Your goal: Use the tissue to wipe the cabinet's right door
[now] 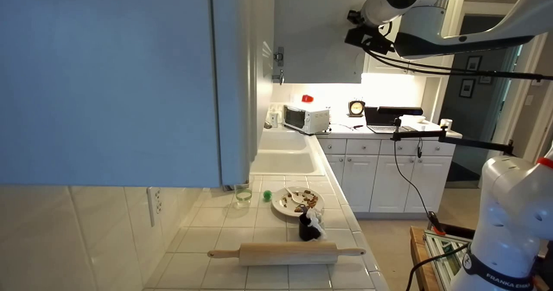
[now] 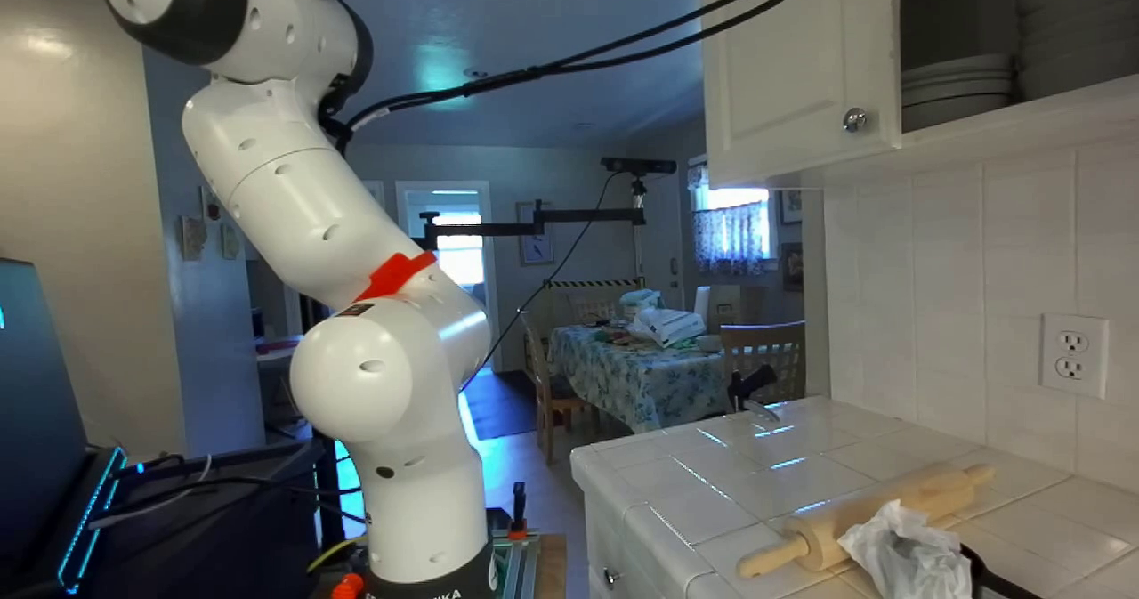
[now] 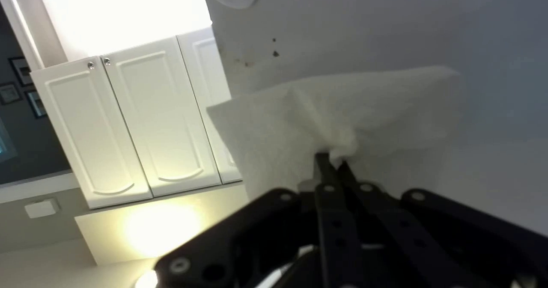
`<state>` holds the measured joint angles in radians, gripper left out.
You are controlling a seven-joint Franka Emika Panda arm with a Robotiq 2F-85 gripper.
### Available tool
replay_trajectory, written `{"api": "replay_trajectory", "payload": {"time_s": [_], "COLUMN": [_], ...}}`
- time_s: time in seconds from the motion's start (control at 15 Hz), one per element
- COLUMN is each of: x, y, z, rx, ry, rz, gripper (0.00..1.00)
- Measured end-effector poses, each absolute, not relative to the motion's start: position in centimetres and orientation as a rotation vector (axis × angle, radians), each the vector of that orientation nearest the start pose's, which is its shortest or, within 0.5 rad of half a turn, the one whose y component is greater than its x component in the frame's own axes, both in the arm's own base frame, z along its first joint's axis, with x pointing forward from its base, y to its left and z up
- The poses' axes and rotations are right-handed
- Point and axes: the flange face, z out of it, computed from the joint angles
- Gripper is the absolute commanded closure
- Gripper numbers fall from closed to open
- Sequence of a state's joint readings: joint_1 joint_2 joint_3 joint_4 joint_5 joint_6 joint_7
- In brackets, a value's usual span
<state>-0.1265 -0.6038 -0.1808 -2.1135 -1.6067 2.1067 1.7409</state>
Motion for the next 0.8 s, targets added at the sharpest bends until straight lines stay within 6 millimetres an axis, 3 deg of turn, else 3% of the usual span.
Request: {"api": "replay_trajectory", "payload": {"time_s": [0.2, 0.8], "x": [37.5, 44.5], "y": [-18.2, -13.8], "z": [74.2, 71.4], "rx": [1.36, 1.654], "ry": [-1.269, -0.992], "rz": [1.572, 1.662], "gripper": [1.0, 1.0]}}
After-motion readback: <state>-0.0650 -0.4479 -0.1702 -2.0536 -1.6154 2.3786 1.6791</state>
